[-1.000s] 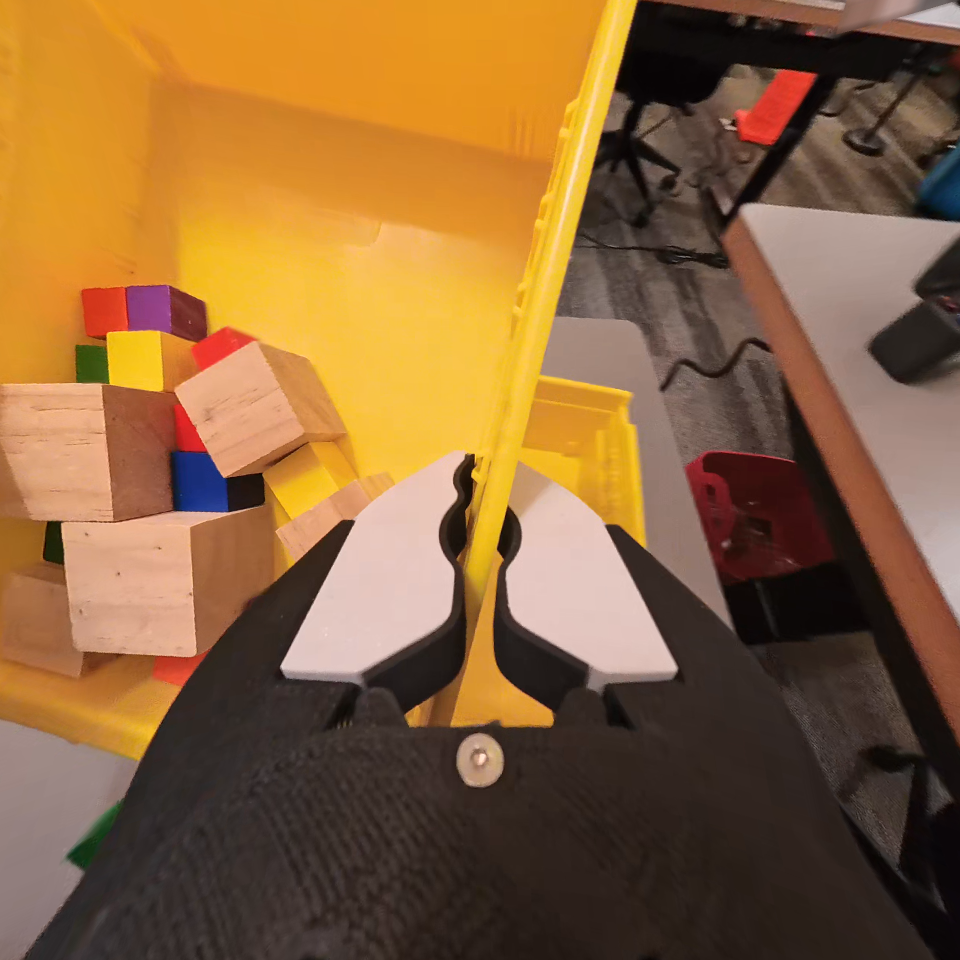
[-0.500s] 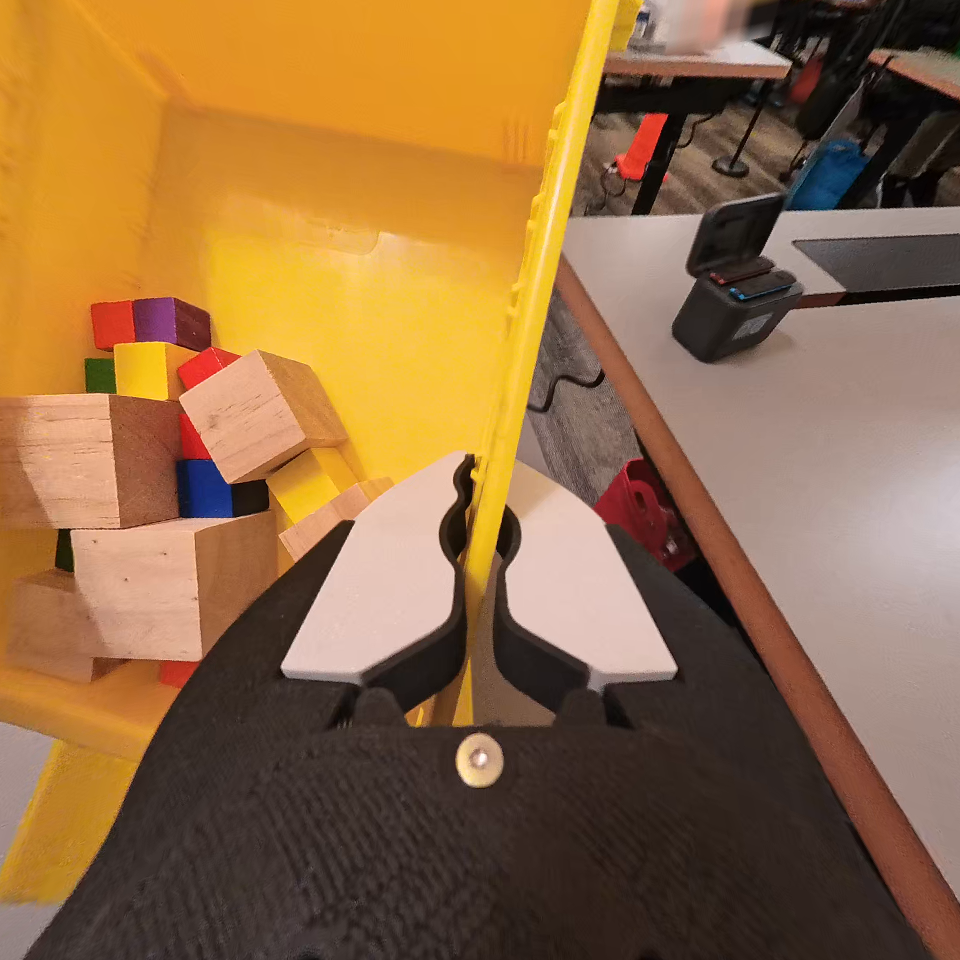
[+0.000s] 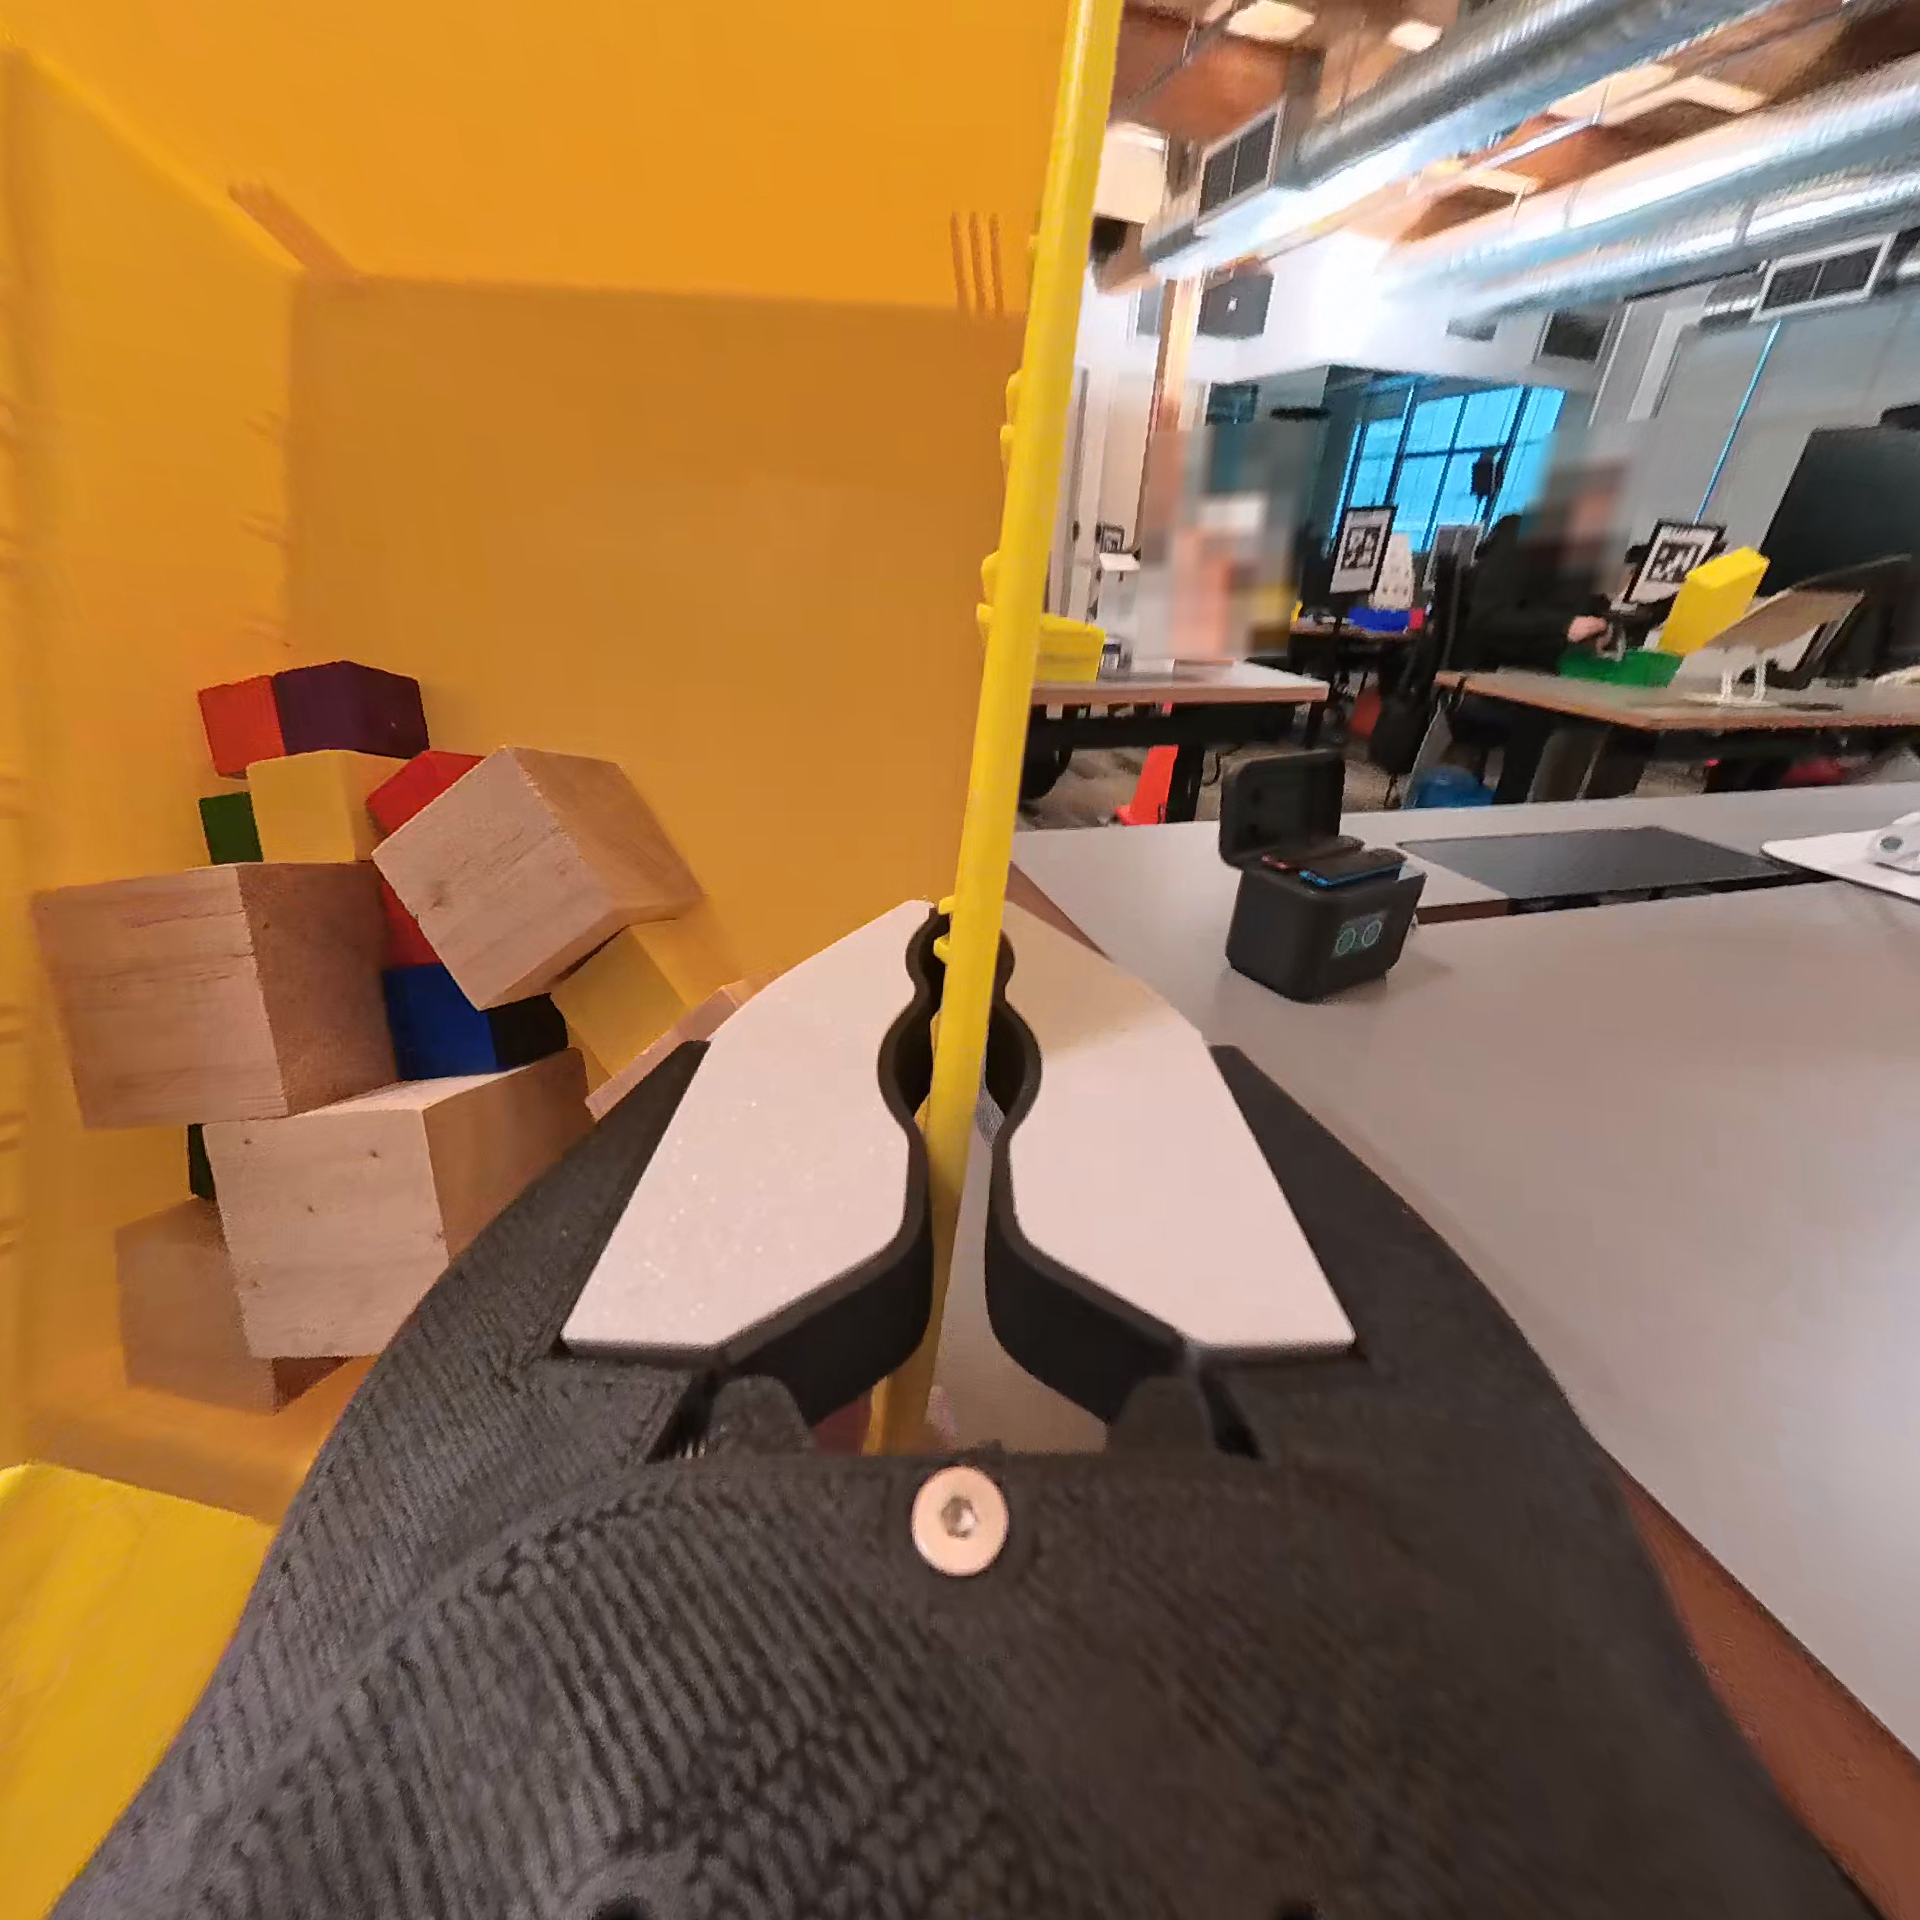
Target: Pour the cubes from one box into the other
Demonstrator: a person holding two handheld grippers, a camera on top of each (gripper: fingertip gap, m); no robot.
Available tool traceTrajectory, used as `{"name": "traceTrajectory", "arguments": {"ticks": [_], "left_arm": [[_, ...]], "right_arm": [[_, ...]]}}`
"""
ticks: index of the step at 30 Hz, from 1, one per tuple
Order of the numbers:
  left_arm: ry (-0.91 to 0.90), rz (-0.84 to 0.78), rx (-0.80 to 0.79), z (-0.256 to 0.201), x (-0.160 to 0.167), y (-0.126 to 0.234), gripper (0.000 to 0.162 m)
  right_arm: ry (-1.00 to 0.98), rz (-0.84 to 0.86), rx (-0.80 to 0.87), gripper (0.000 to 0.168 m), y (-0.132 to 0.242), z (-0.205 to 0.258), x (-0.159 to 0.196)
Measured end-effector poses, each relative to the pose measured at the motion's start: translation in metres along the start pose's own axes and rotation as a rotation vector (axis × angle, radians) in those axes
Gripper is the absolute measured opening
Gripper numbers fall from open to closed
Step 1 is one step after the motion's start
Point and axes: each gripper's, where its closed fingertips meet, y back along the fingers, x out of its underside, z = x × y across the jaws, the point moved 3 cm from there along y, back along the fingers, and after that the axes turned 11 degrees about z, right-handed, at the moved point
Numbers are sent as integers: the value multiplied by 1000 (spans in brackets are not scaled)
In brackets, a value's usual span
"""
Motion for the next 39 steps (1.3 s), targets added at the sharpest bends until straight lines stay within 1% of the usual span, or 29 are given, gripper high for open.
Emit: {"name": "traceTrajectory", "arguments": {"ticks": [3,9,15,18,24,27,29,39], "left_arm": [[25,-22,-2,2,6,-5,3],[15,-79,-38,10,11,-6,3],[28,-85,-38,15,18,-7,3],[43,-140,-33,17,17,-5,3],[58,-177,-43,19,16,-4,4],[74,-161,-41,19,16,-5,3],[92,-195,-44,22,13,-3,3],[136,-187,-57,26,15,-3,3]], "right_arm": [[23,-16,17,5,-4,3,3],[26,-90,-4,5,-12,11,6],[45,-92,-5,4,-16,17,11],[59,-142,-9,4,-15,19,4],[137,-200,5,5,-15,22,-8],[154,-198,17,4,-16,23,-9],[146,-257,6,5,-16,24,-11],[191,-280,16,5,-21,29,-12]]}}
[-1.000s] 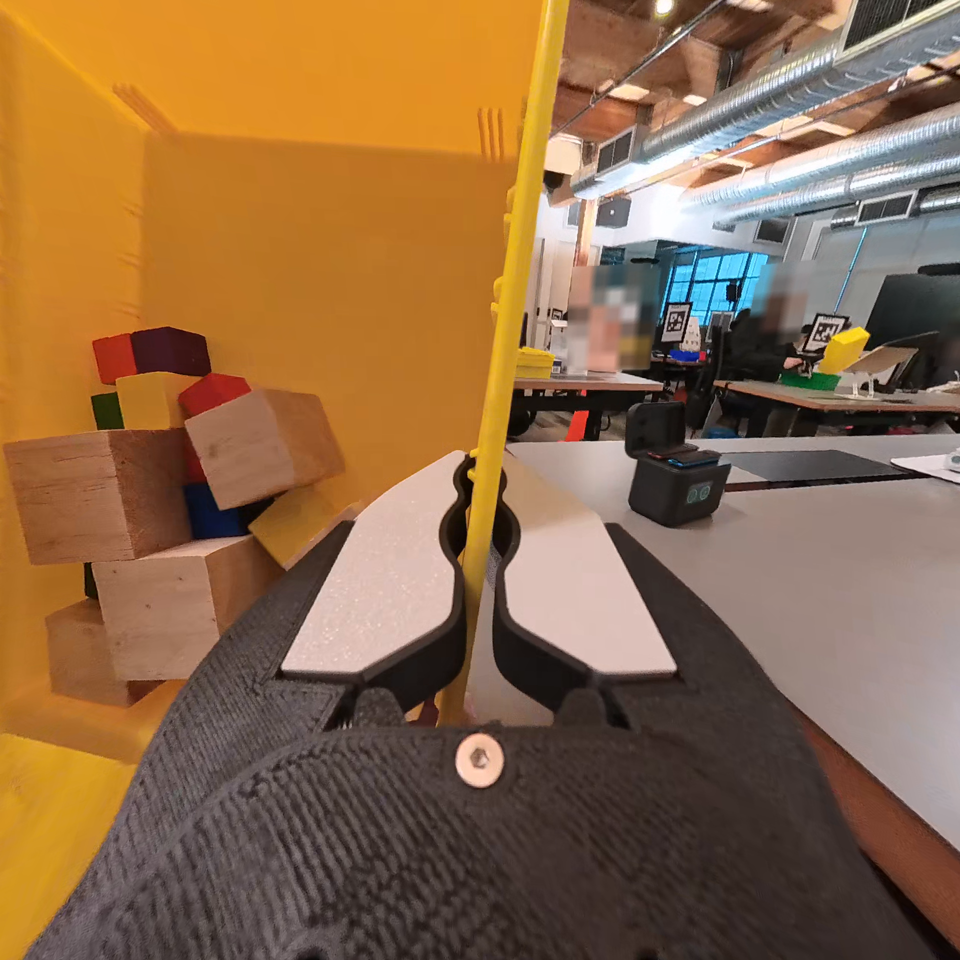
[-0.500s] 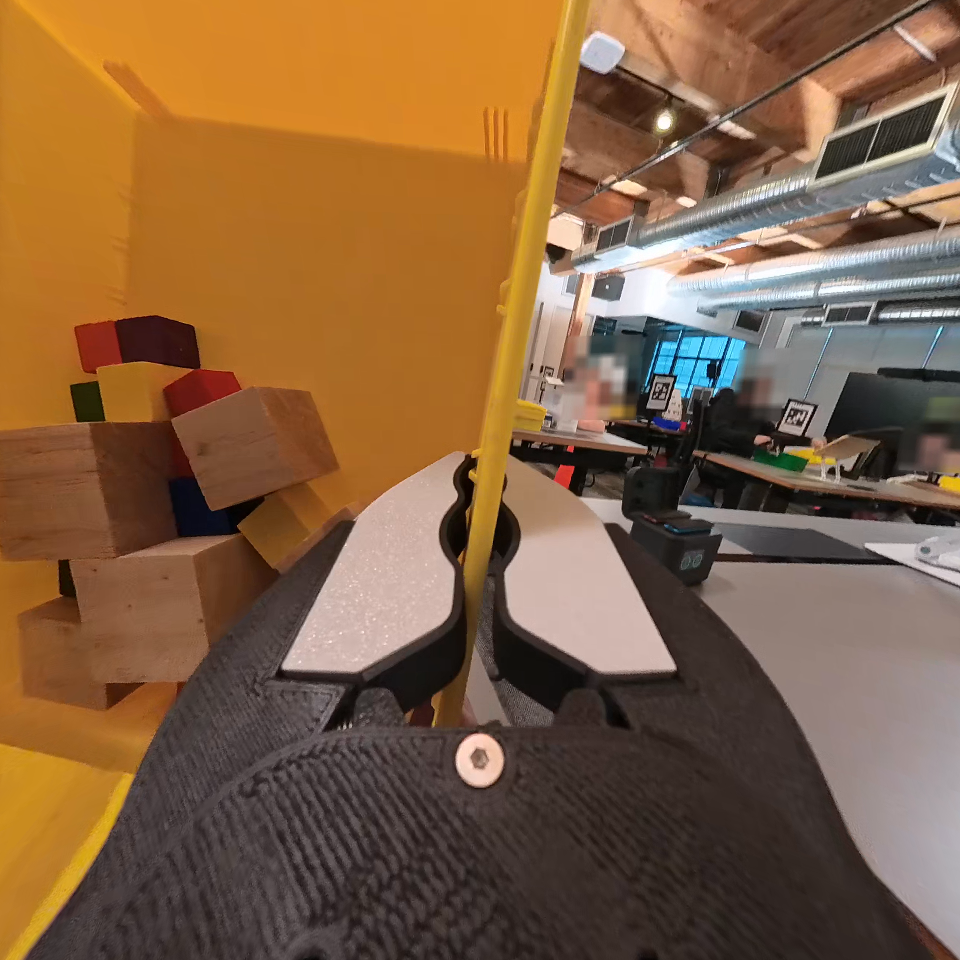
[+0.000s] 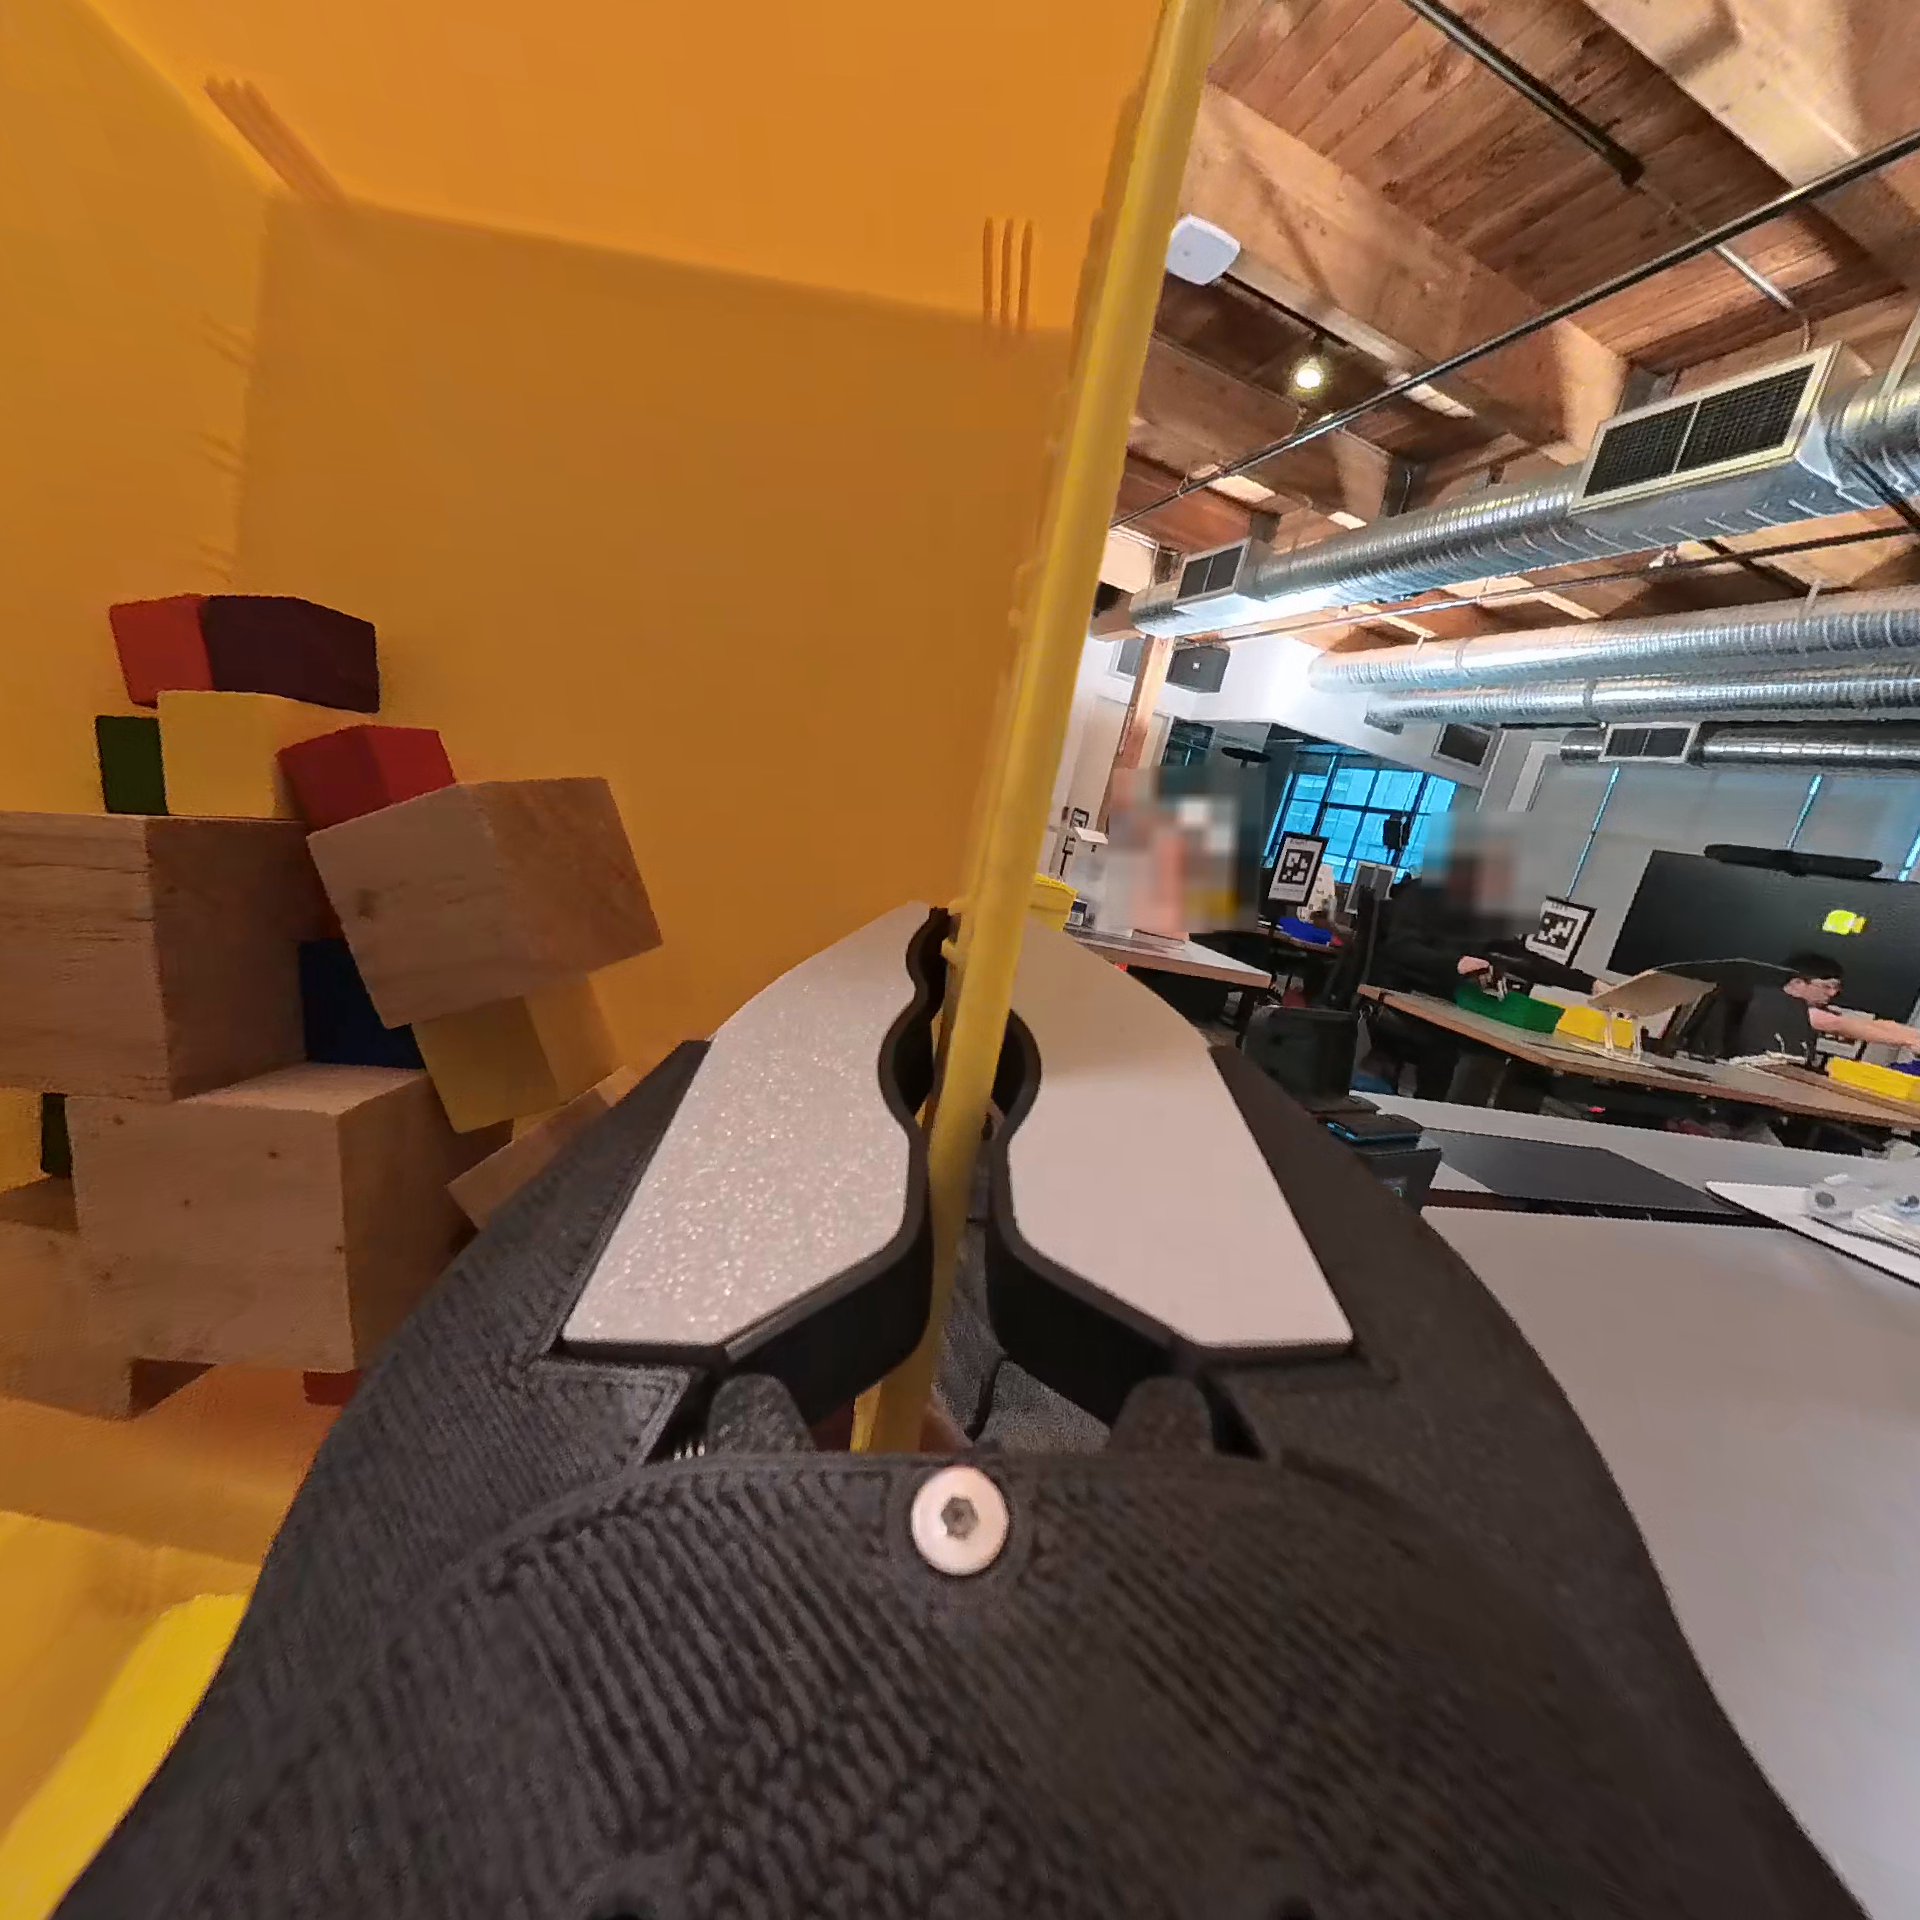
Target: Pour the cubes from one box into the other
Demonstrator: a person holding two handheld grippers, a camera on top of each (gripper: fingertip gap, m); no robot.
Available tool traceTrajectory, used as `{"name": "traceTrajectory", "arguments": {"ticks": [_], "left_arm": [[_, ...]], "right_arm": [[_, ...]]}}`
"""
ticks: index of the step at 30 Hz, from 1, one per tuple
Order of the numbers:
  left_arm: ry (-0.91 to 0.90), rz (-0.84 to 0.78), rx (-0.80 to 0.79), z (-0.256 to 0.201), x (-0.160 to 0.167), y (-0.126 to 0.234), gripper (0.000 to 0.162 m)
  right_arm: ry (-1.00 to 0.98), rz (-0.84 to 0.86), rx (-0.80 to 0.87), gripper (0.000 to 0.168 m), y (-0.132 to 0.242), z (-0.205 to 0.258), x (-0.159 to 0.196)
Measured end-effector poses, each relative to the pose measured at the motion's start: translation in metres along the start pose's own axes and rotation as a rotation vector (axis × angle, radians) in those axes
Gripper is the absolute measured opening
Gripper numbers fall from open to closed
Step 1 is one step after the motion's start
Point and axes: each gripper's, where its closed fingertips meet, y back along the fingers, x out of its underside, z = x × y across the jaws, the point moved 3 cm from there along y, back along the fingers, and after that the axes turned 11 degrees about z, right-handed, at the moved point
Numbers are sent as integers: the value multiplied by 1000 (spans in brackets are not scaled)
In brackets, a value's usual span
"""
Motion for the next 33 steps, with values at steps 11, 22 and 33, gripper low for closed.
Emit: {"name": "traceTrajectory", "arguments": {"ticks": [11,22,33], "left_arm": [[25,-39,0,-1,-14,2,2],[64,-38,-22,2,-7,6,2],[54,19,0,1,7,-4,3]], "right_arm": [[6,-65,45,6,-3,-4,-4],[-43,-61,-9,5,-5,3,-1],[-67,-37,-37,5,-10,3,18]]}}
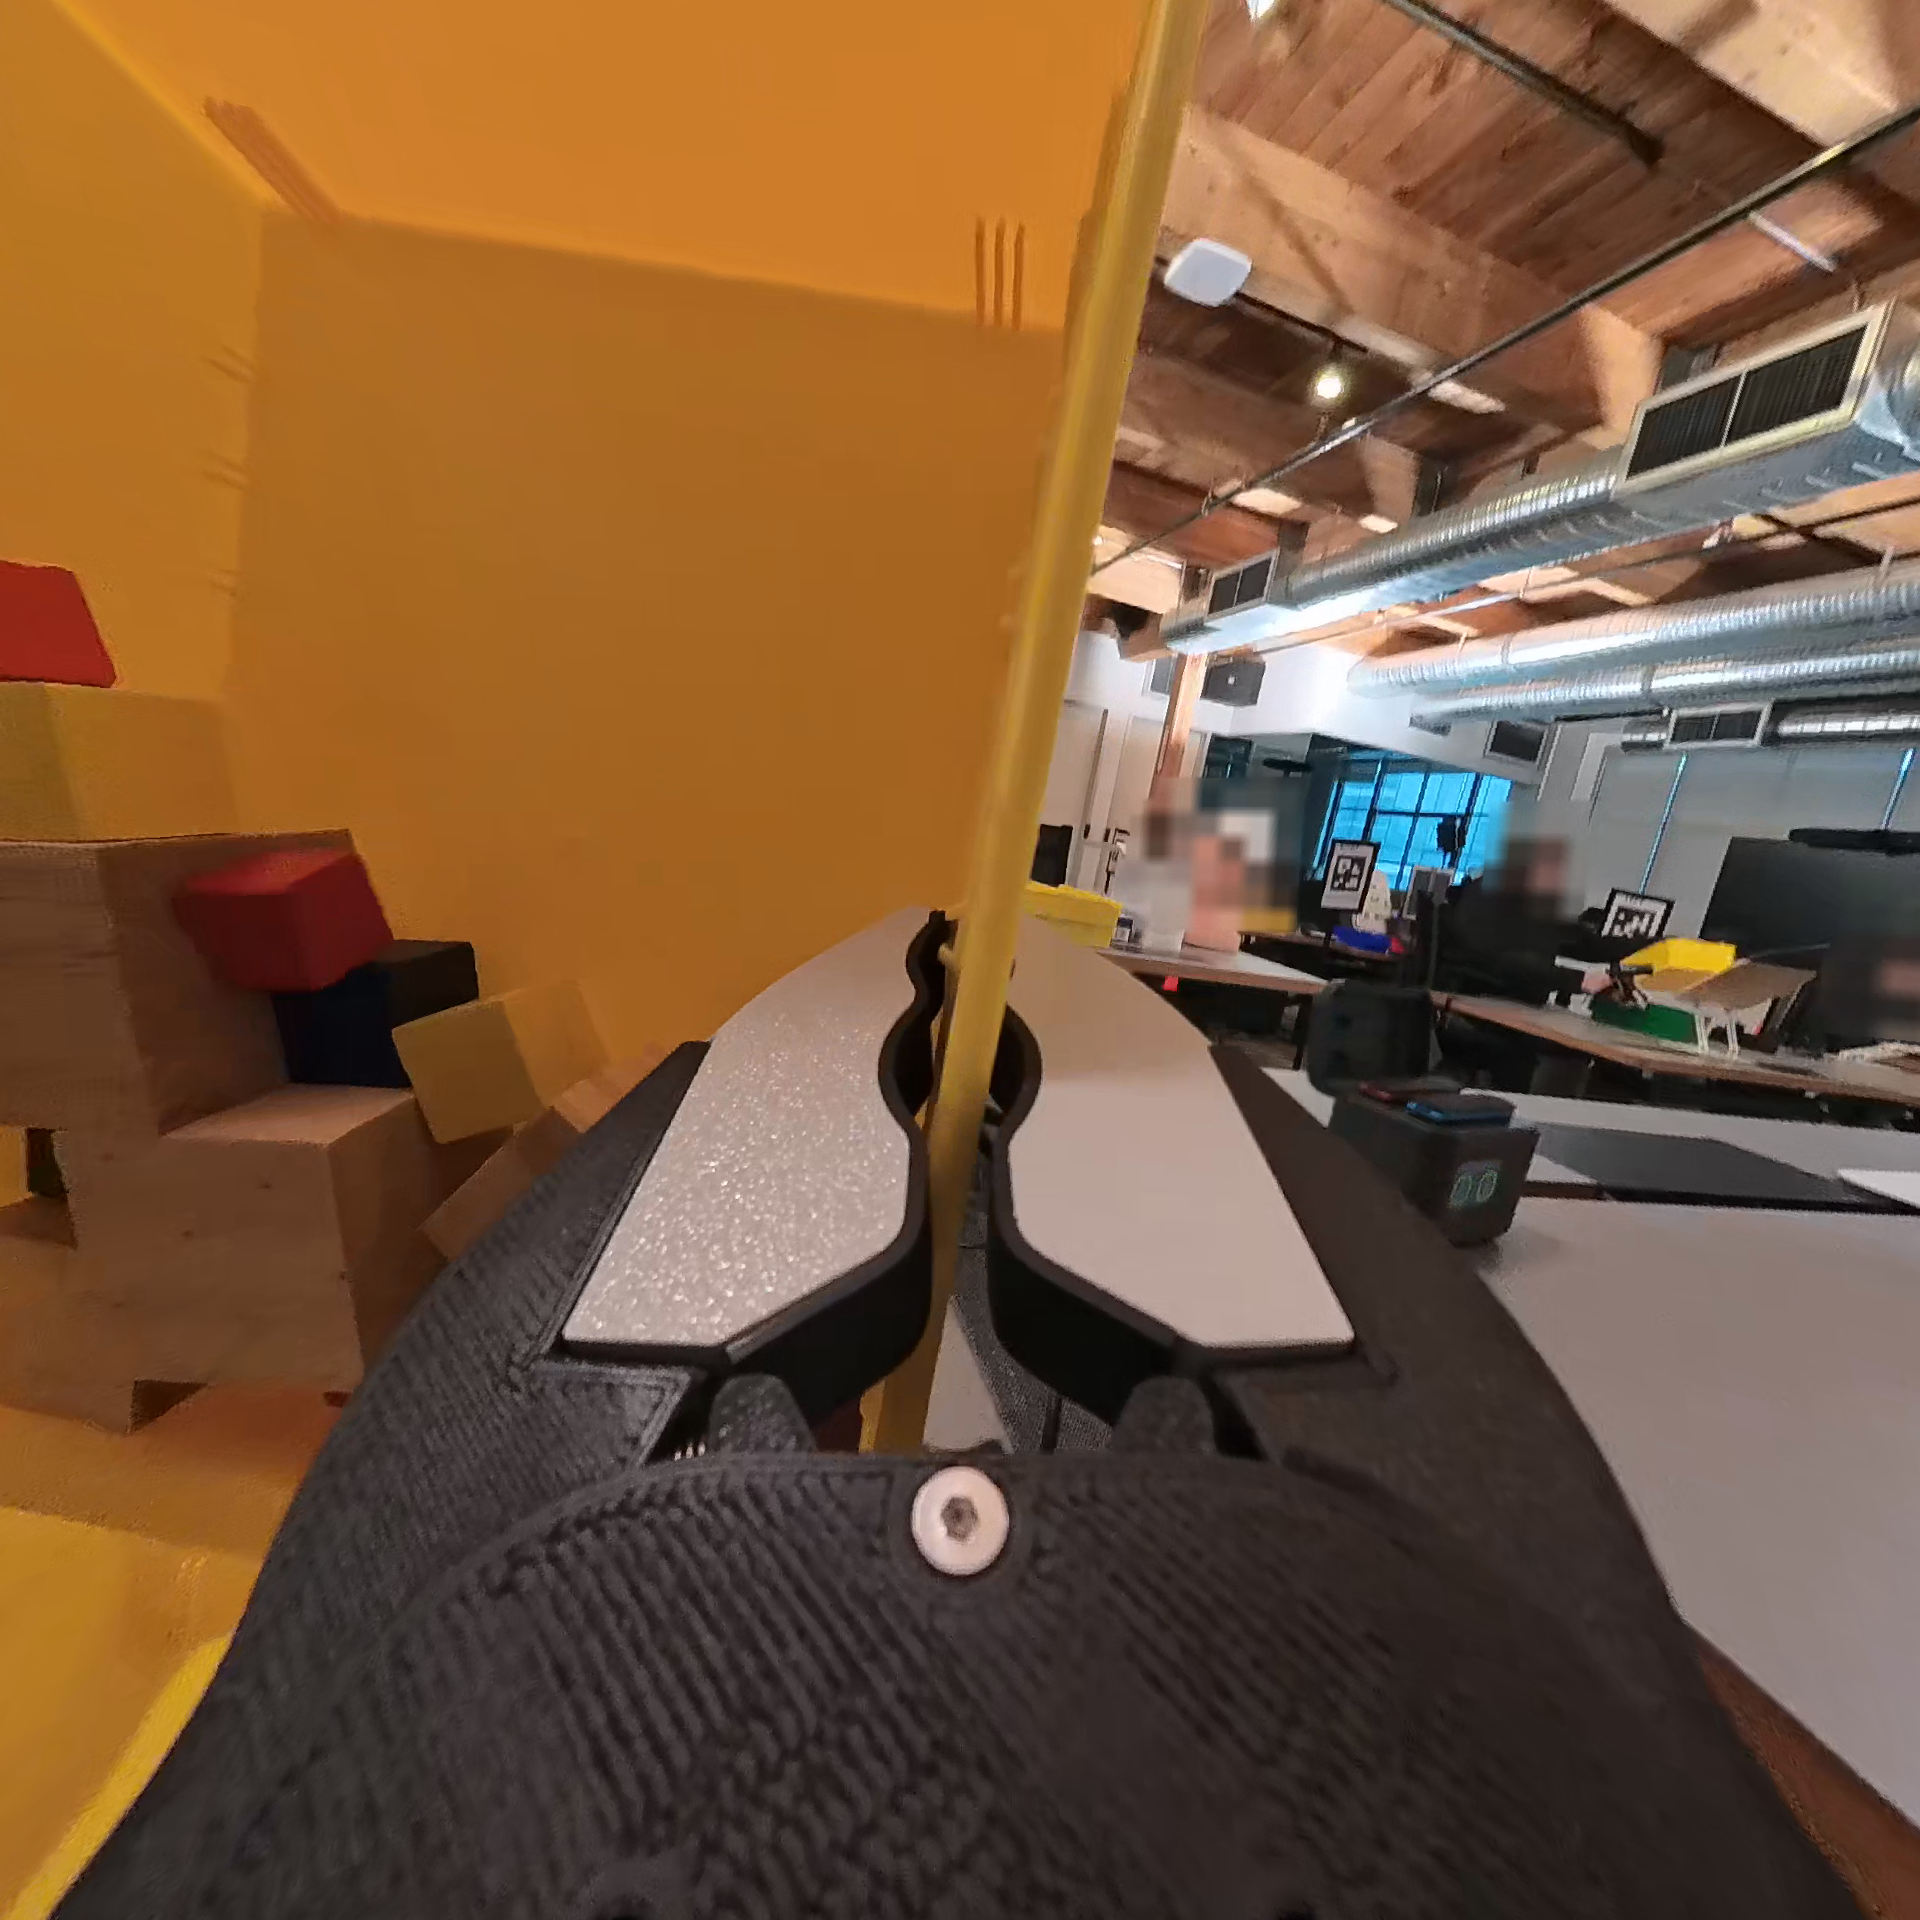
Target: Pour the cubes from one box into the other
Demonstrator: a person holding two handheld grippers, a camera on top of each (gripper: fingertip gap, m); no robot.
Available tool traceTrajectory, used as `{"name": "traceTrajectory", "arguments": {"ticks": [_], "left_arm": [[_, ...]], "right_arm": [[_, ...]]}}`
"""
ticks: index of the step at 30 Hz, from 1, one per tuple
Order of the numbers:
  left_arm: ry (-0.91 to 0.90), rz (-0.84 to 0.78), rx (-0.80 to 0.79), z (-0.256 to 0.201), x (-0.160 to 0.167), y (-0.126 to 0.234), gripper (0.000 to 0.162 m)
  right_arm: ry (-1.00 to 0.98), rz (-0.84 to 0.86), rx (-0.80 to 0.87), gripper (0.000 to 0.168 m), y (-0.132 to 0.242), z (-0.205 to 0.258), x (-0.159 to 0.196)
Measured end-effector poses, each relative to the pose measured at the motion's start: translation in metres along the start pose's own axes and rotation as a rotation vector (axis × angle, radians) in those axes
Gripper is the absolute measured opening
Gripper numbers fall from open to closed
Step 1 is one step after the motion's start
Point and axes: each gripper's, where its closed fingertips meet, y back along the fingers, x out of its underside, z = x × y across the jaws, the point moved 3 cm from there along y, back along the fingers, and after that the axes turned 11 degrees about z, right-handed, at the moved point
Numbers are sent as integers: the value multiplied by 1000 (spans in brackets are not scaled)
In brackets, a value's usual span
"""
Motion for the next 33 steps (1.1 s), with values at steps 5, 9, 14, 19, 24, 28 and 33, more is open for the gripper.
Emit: {"name": "traceTrajectory", "arguments": {"ticks": [5,9,14,19,24,28,33], "left_arm": [[-16,0,2,-1,5,-3,2],[-22,-9,5,0,6,-5,3],[-29,-19,1,1,5,-4,3],[-48,-27,3,3,5,-5,3],[-38,-46,3,3,3,-2,3],[-33,-14,-3,2,5,-4,3],[-44,-33,3,0,2,-3,2]], "right_arm": [[-9,-11,0,5,-1,-1,5],[-14,-28,-7,5,-2,-1,7],[-18,-46,-8,5,-3,1,6],[-1,-76,-11,5,-2,2,2],[14,-113,-15,5,1,1,-6],[24,-81,-7,5,-1,0,-2],[-7,-96,-10,5,-1,-2,0]]}}
